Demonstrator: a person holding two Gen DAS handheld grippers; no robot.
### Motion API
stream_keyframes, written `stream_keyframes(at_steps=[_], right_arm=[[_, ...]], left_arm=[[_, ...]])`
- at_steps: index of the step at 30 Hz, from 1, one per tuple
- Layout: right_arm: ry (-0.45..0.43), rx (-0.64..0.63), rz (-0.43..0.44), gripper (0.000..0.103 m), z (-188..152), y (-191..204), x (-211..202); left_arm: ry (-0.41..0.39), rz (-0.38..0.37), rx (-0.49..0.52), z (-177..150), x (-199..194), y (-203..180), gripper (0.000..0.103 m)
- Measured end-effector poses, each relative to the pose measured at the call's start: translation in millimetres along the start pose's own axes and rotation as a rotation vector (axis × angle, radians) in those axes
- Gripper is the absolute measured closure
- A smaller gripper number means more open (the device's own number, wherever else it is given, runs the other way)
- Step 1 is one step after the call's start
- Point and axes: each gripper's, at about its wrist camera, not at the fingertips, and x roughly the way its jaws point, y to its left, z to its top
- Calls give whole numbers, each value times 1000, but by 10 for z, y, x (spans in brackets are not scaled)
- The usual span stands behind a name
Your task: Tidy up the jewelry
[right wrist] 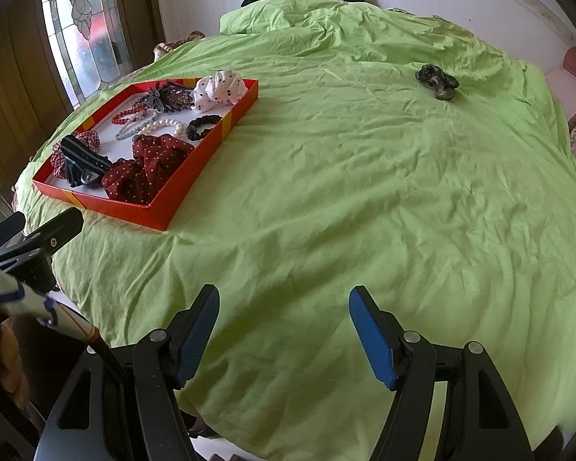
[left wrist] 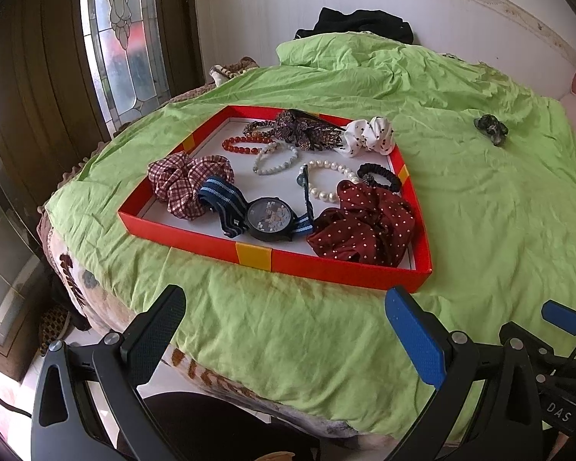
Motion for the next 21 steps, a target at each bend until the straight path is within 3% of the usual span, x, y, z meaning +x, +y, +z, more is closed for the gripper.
stream_keyframes(at_steps=[21], right_arm=[[-7, -60, -25, 27, 110, 327, 23]], left_arm=[[21, -29, -83, -53, 79, 338, 0]])
